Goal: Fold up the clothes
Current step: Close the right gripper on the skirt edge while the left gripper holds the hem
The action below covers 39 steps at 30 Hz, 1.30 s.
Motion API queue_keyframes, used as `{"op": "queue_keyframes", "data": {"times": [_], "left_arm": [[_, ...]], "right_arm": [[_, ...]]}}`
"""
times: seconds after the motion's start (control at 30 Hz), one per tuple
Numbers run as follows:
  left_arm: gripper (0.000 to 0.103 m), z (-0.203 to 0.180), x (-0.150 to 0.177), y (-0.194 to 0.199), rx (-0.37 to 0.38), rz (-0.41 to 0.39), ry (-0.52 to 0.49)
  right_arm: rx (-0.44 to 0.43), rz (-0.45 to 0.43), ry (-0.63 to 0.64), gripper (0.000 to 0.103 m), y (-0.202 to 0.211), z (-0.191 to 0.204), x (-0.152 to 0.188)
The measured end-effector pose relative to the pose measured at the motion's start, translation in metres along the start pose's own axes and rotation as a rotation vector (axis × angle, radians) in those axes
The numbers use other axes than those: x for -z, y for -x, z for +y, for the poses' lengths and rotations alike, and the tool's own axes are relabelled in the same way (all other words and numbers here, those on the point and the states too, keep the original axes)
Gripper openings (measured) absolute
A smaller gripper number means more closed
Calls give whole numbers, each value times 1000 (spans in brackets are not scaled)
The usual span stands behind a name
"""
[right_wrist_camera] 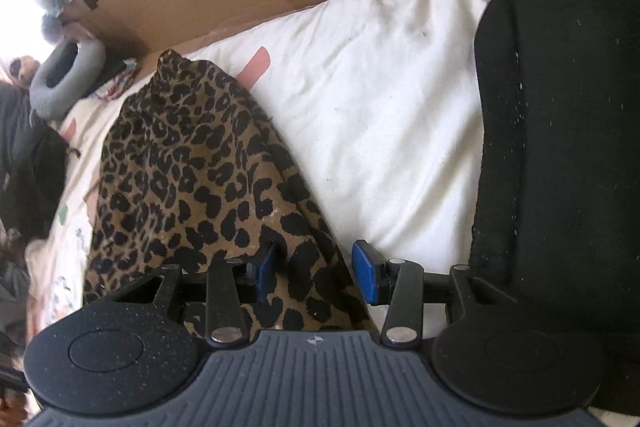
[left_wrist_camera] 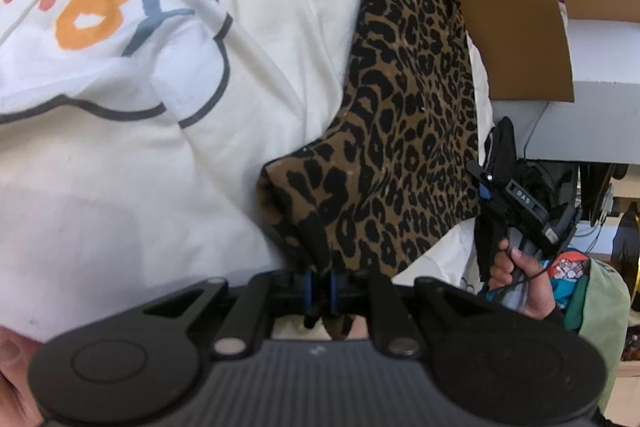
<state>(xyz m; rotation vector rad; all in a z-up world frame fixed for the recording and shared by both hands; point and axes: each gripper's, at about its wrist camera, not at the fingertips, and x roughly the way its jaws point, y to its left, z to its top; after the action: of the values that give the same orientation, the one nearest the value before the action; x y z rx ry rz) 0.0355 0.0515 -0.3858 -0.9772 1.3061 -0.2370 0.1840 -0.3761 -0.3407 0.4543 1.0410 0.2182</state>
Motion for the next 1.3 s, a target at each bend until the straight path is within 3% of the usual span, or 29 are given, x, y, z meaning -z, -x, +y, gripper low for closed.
{"op": "queue_keyframes", "data": {"times": [0.03, 0.07, 0.17, 0.4, 0.6, 0.87, 1.07, 1.3], "left_arm": [[9, 0, 0, 0, -1, 1, -1], [9, 0, -1, 0, -2, 2, -4], [8, -4, -2, 6, 1, -1, -18], [8, -18, -2, 31, 48, -30, -13], [8, -28, -15, 60, 40, -52, -51], [8, -43, -33, 89, 6, -81, -136], [8, -52, -38, 98, -40, -92, -179], [7, -43, -38, 98, -97, -116, -190]], "right_arm": [[-1, 5, 4, 33, 0, -1, 0], [-1, 10, 9, 14, 0, -2, 1], [-31, 19, -8, 3, 3, -4, 1], [-92, -23, -44, 2, 25, 5, 4], [-153, -41, -112, 1, 44, 14, 11], [-132, -52, -186, 0, 60, 25, 36], [-167, -45, -261, 0, 68, 32, 59], [-167, -10, -266, 0, 67, 42, 81]]}}
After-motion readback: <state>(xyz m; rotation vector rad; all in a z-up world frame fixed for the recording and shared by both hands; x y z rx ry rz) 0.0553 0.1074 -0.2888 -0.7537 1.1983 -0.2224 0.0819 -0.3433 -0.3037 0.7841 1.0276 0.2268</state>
